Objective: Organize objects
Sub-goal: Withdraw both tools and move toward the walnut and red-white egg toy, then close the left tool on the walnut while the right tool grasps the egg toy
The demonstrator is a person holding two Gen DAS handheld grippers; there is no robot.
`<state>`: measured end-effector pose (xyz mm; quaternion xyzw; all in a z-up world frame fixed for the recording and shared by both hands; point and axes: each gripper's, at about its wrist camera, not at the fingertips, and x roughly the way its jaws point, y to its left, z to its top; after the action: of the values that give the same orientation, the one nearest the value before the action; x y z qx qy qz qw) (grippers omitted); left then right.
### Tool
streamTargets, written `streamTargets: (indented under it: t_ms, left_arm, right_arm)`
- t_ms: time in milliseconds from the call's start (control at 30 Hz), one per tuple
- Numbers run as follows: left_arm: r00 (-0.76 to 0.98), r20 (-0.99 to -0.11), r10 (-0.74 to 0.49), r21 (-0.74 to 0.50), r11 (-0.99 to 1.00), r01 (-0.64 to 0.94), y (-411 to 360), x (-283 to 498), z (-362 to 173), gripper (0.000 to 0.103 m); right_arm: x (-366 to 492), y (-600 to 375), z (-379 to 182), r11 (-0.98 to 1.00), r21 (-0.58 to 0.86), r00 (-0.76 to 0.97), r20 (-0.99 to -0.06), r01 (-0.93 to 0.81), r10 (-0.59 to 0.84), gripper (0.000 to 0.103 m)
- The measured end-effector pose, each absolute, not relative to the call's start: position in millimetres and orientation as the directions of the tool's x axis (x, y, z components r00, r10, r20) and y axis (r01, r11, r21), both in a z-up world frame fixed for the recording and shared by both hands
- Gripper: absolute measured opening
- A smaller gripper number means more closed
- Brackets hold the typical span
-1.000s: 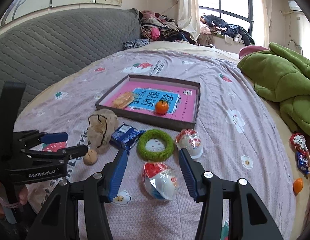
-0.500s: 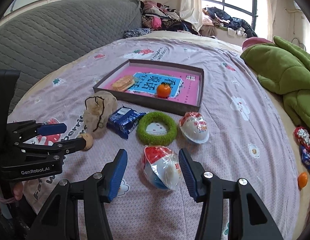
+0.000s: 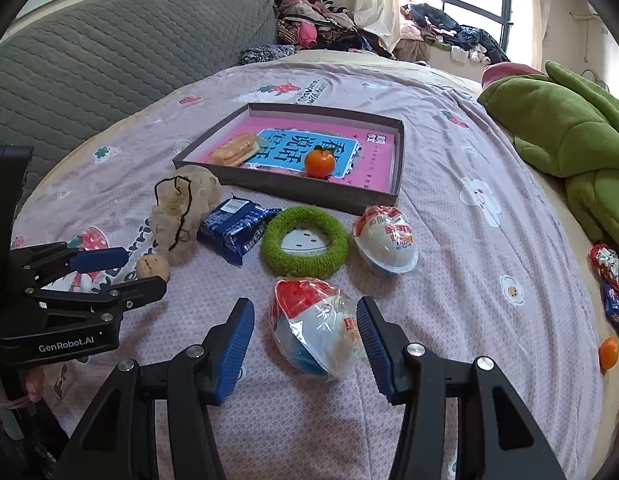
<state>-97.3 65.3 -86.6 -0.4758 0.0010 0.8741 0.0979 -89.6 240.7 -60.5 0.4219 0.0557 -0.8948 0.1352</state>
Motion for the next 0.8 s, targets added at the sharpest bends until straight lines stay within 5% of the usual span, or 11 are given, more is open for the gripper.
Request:
streamTargets:
  t_ms: [800]
  left_arm:
    - [-0.512, -0.834, 0.204, -0.142, -0.977, -0.159, 61.2, -112.6, -108.6, 0.064]
  right_arm:
    - [-104.1, 238.1, -81.4, -0.965, -0.028, -0.605, -0.783, 0.261, -0.141, 0.053]
